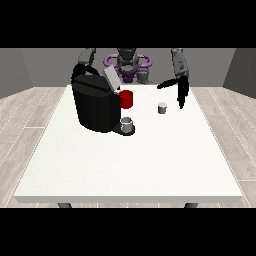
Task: Insert the coffee pod into the coffee machine and close the lid
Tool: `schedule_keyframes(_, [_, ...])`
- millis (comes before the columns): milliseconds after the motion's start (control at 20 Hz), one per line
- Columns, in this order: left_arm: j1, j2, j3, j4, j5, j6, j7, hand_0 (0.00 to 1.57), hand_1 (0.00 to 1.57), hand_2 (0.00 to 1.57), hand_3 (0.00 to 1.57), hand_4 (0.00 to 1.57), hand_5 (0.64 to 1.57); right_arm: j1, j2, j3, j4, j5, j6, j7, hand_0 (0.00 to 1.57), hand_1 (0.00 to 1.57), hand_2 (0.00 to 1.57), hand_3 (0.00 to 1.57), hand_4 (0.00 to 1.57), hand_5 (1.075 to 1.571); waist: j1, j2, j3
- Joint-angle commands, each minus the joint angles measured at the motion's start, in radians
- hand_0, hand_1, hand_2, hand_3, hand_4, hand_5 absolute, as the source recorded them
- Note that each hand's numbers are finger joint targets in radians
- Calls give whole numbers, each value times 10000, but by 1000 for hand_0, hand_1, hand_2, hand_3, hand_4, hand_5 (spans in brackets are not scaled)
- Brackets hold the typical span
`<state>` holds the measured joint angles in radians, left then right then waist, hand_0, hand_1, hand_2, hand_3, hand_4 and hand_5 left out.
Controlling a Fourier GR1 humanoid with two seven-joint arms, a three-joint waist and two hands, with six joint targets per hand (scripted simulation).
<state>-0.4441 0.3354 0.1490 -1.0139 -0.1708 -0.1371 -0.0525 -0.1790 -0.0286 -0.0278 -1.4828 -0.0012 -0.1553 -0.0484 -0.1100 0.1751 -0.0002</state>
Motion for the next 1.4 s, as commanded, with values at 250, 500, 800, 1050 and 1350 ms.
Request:
schedule_keyframes(250, [-638,171,-514,1564,-1237,212,-723,0,0,459,0,0,1571,-496,34,17,713,308,-247,163,0,0,0,0,410,1571,-17,98,0])
schedule_keyframes(500, [-923,-70,-351,2563,-1573,808,-326,695,695,778,429,0,1571,-56,218,209,599,265,-149,-76,0,0,0,0,393,1571,-290,-170,1])
schedule_keyframes(800, [-902,447,-801,3049,-2584,1177,-917,580,580,719,472,0,1571,-48,33,125,844,204,123,-300,0,0,0,0,434,1571,-393,220,1])
schedule_keyframes(1050, [-848,-101,-1576,3044,-3543,1732,-737,608,608,745,483,0,1571,-810,-173,-498,1444,-2,-100,117,0,0,0,0,487,1571,71,-52,4])
schedule_keyframes(1350, [-1522,412,-470,4320,-3432,3025,-1711,686,686,849,651,288,1571,-302,144,541,-139,147,285,488,0,0,0,0,492,1571,-1127,388,-9])
